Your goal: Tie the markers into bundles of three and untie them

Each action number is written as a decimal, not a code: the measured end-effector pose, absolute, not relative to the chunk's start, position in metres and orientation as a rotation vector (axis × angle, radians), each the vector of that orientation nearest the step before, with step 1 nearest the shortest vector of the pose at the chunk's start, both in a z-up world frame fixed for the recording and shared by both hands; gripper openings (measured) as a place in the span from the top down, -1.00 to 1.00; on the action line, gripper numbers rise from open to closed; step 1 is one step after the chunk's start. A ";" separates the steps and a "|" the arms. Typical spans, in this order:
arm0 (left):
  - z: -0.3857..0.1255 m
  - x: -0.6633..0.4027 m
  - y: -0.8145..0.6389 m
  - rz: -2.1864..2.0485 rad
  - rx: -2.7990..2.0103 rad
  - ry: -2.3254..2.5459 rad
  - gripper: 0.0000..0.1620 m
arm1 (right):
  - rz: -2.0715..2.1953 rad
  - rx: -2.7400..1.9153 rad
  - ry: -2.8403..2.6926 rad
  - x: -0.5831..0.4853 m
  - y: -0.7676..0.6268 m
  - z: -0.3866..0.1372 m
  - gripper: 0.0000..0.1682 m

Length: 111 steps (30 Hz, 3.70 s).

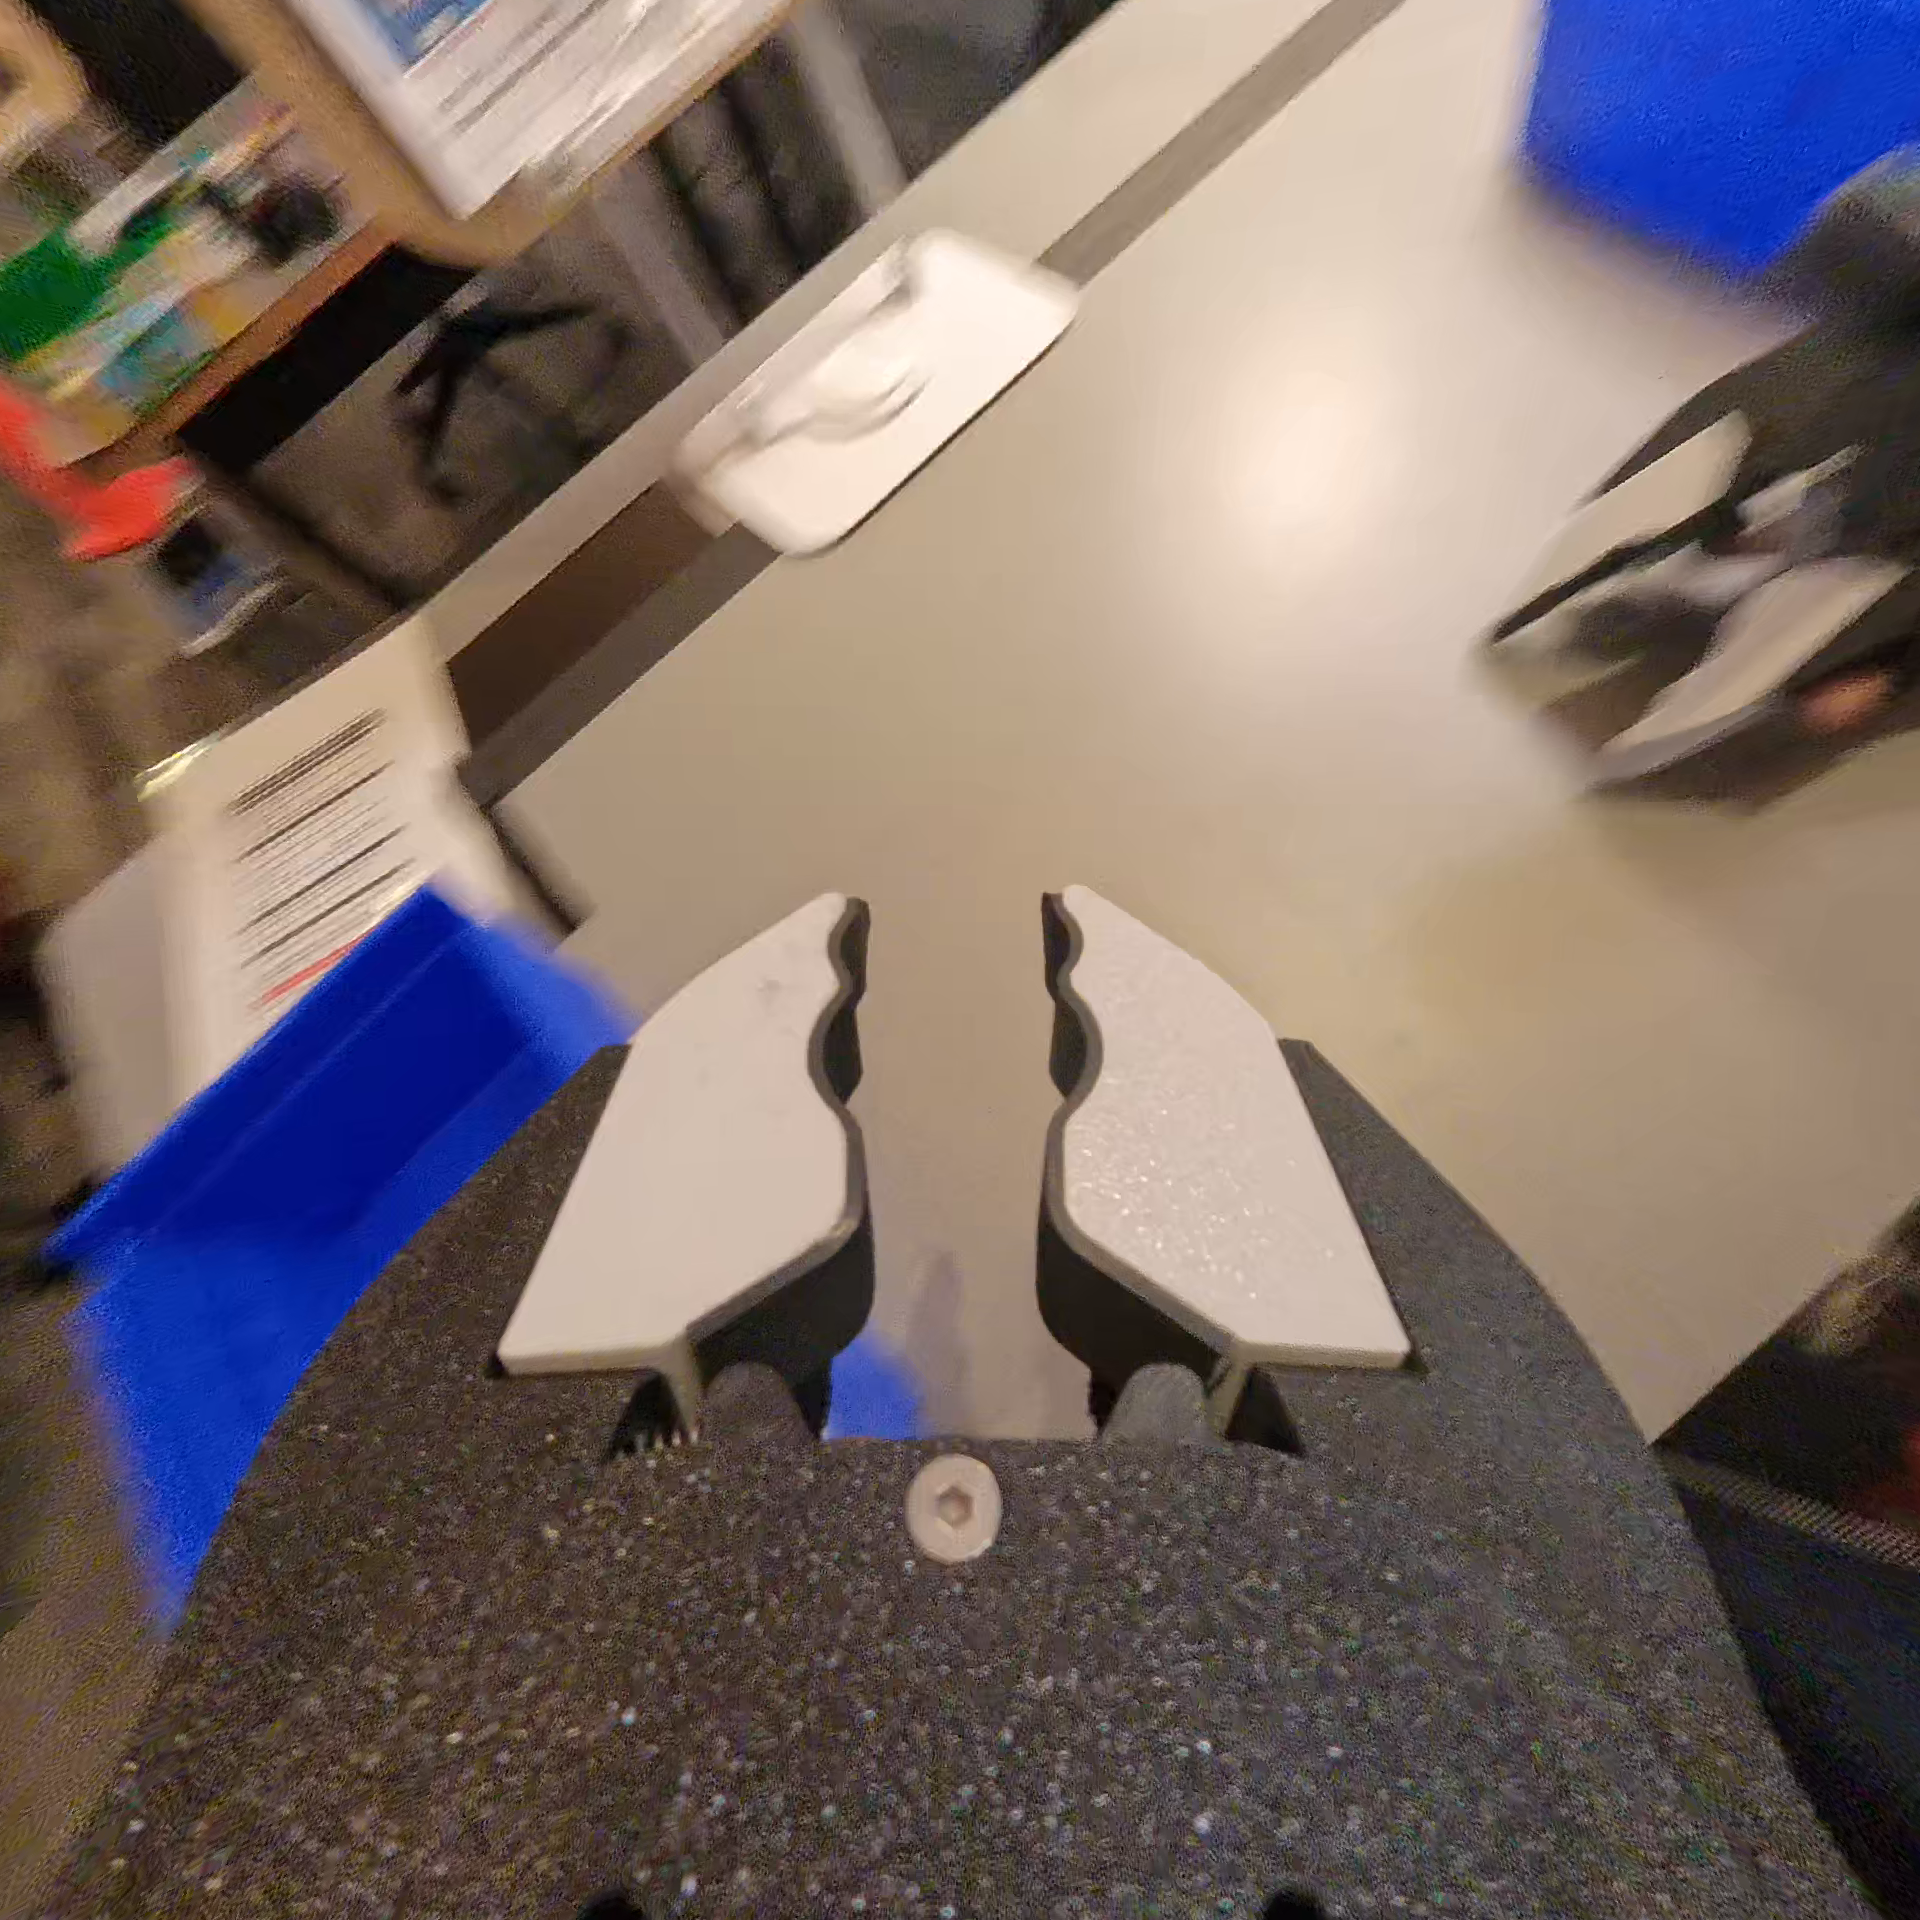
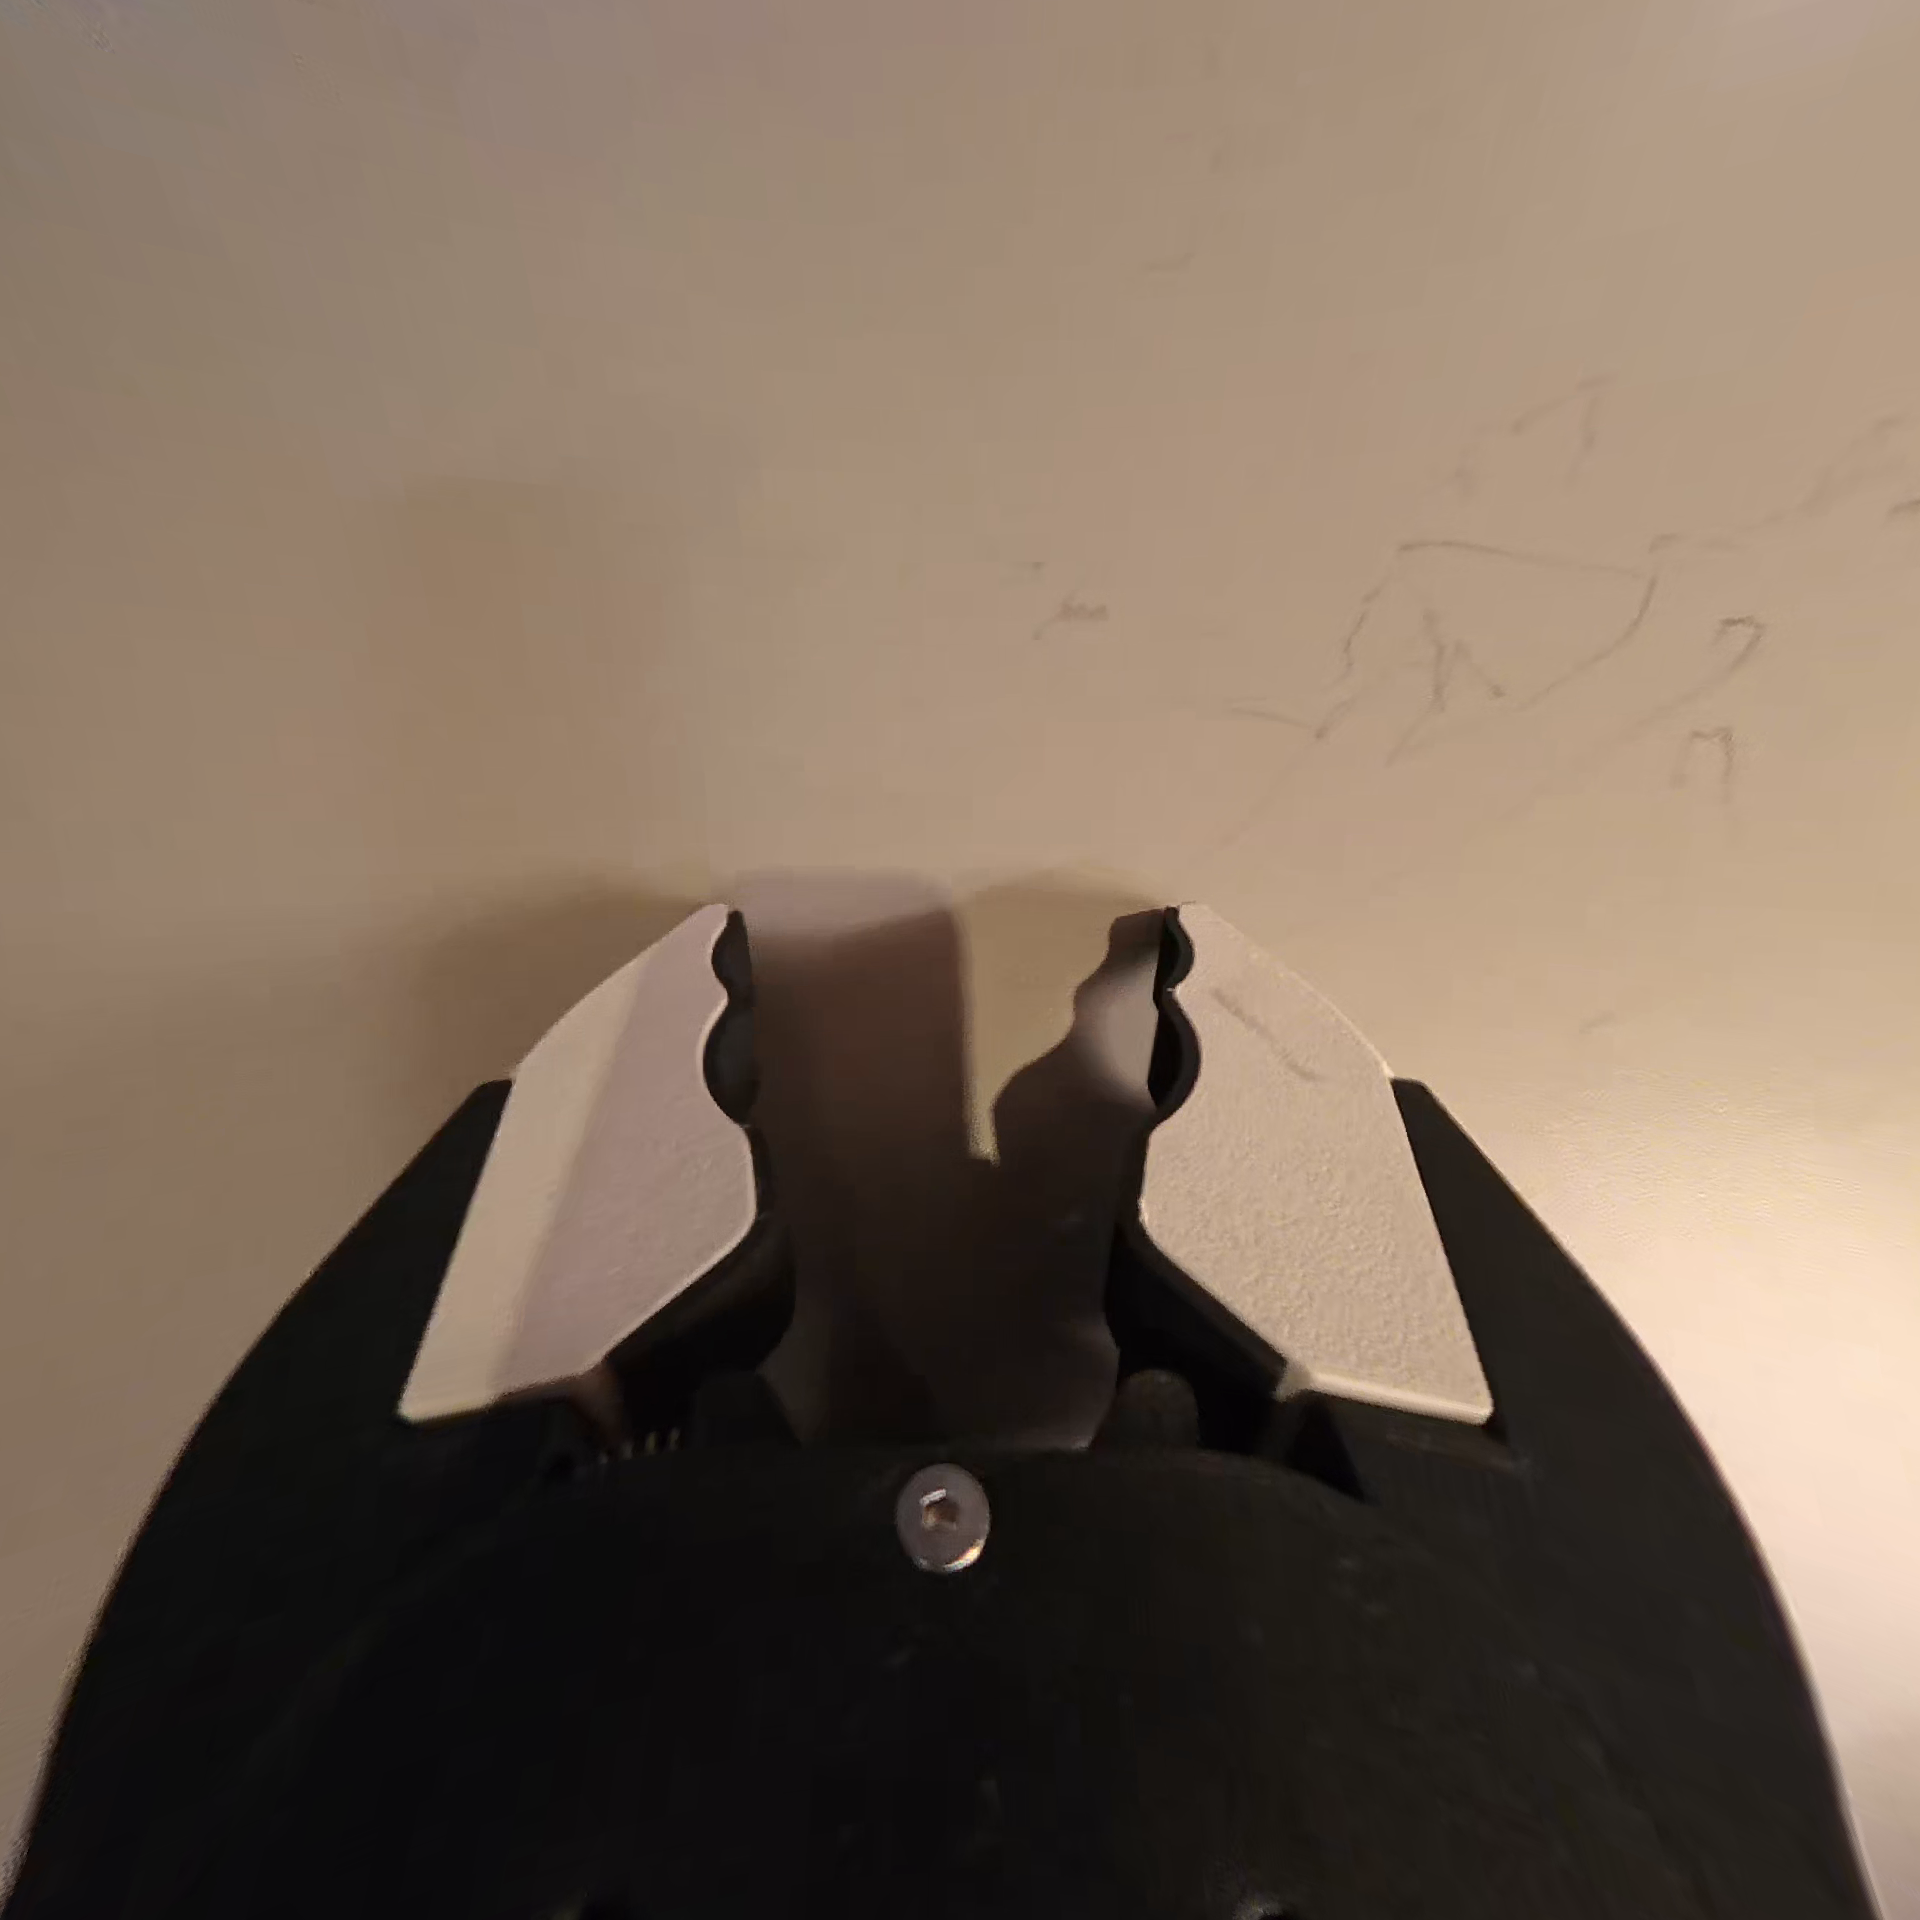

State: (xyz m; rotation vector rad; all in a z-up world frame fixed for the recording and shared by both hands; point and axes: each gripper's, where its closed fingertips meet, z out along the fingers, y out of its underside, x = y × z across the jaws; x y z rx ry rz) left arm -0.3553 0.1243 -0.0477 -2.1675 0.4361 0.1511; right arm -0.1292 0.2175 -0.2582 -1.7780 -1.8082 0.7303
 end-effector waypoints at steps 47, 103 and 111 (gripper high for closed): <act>-0.054 -0.320 0.260 -0.041 -2.110 0.954 0.94 | 0.785 -1.557 -1.575 -0.162 0.260 -0.193 0.17; -0.219 -0.141 0.287 -0.254 -1.604 1.360 0.97 | 0.588 -1.303 -1.549 -0.139 0.285 -0.201 0.84; -0.219 -0.145 0.281 -0.301 -1.641 1.292 0.97 | 0.554 -1.264 -1.633 -0.142 0.272 -0.206 0.99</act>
